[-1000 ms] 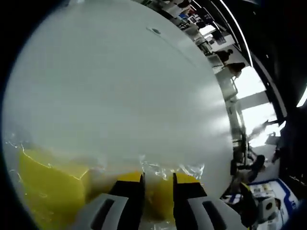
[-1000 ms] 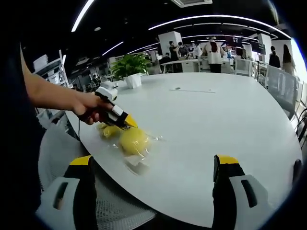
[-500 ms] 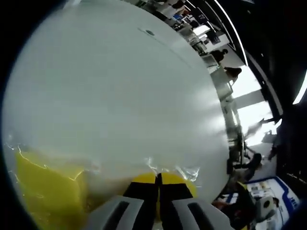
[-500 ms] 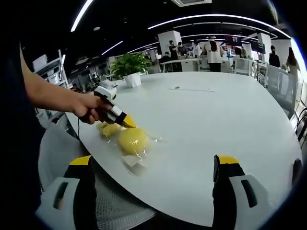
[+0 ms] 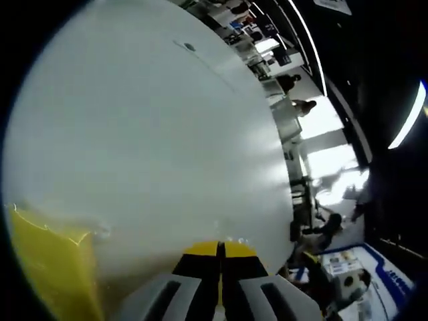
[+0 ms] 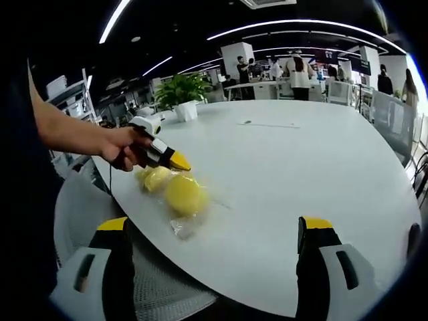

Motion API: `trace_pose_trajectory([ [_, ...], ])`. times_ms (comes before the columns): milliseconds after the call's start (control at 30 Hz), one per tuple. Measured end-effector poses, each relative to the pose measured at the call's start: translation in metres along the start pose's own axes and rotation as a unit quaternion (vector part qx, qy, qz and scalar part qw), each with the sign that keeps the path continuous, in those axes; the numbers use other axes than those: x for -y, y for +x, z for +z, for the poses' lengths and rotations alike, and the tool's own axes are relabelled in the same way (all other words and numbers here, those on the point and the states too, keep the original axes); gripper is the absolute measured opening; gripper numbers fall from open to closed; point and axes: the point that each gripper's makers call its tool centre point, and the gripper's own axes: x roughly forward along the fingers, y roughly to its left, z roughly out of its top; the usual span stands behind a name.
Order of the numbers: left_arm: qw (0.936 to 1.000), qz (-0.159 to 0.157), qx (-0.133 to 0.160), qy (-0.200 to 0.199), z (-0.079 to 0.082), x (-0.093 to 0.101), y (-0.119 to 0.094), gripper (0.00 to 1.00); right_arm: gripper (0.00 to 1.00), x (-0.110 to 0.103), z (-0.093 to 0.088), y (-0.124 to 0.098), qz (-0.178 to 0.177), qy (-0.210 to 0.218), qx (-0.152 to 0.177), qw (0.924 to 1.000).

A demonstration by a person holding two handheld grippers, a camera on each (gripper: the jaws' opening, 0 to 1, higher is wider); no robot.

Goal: Compare the silicone blocks by pressing each to a similar depth, holding the contact briefly, and releasing to observe deformation and rebound differences across the visible hardness samples.

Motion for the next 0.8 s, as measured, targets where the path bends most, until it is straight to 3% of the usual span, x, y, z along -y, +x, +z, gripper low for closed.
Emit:
trace_pose_trajectory([
  [233,0.9995,-0.03,0.004,-0.003,0.002,0.017,-0.009,0.0,0.96,0.007,0.009,-0.001,-0.003,0.001,0.004,1.0],
  [267,0.9995,-0.031,0.004,0.004,0.001,0.019,-0.01,0.0,0.96,0.007,0.011,0.0,-0.004,0.003,0.008,1.0],
  [300,0.9986,-0.026,0.018,0.043,0.007,0.019,-0.012,0.0,0.96,0.008,0.013,0.0,-0.005,0.007,0.013,0.9999],
  [333,0.998,-0.018,0.025,0.055,0.009,0.018,-0.014,0.0,0.96,0.007,0.015,0.0,-0.004,0.01,0.016,0.9998],
  [367,0.9987,-0.024,0.021,0.041,0.007,0.024,-0.016,0.0,0.96,0.006,0.016,0.001,-0.003,0.01,0.018,0.9998],
  [500,0.9962,-0.038,0.03,0.072,0.013,0.039,-0.023,0.0,0.96,0.004,0.015,0.002,0.001,0.003,0.014,0.9999],
  [667,0.9945,-0.056,0.041,0.079,0.019,0.053,-0.029,0.0,0.96,0.002,0.02,0.0,0.001,0.005,0.02,0.9998],
  [767,0.9902,-0.054,0.044,0.121,0.022,0.058,-0.033,0.0,0.96,0.002,0.019,-0.001,0.001,-0.007,0.018,0.9998],
  [800,0.9865,-0.036,0.057,0.149,0.027,0.056,-0.037,0.0,0.96,0.002,0.02,-0.002,-0.001,-0.01,0.018,0.9998],
])
